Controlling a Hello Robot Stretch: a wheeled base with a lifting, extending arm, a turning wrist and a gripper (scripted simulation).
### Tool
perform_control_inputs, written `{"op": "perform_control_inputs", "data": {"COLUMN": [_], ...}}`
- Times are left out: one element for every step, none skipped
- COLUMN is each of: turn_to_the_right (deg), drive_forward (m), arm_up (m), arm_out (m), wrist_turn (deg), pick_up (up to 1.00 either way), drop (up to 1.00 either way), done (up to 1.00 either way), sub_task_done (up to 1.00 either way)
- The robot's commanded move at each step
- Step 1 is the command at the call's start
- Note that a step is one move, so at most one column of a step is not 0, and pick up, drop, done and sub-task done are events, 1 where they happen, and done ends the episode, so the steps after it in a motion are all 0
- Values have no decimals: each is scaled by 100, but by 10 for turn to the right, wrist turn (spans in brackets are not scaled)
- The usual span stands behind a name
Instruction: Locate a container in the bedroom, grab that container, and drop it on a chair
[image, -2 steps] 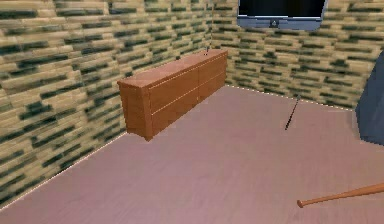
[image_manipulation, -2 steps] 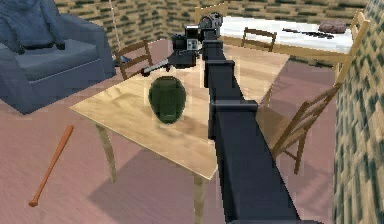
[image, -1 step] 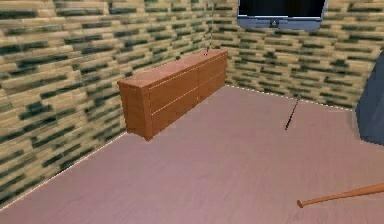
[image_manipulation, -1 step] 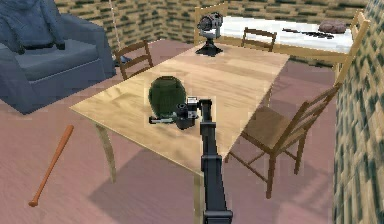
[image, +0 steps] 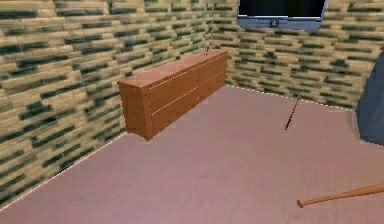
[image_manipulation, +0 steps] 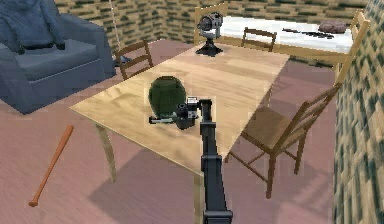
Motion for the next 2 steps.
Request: {"op": "perform_control_inputs", "data": {"turn_to_the_right": [0, 0], "drive_forward": [0, 0], "arm_up": [10, 14], "arm_out": [0, 0], "wrist_turn": [0, 0], "pick_up": [0, 0], "drop": [0, 0], "done": [0, 0], "sub_task_done": [0, 0]}}
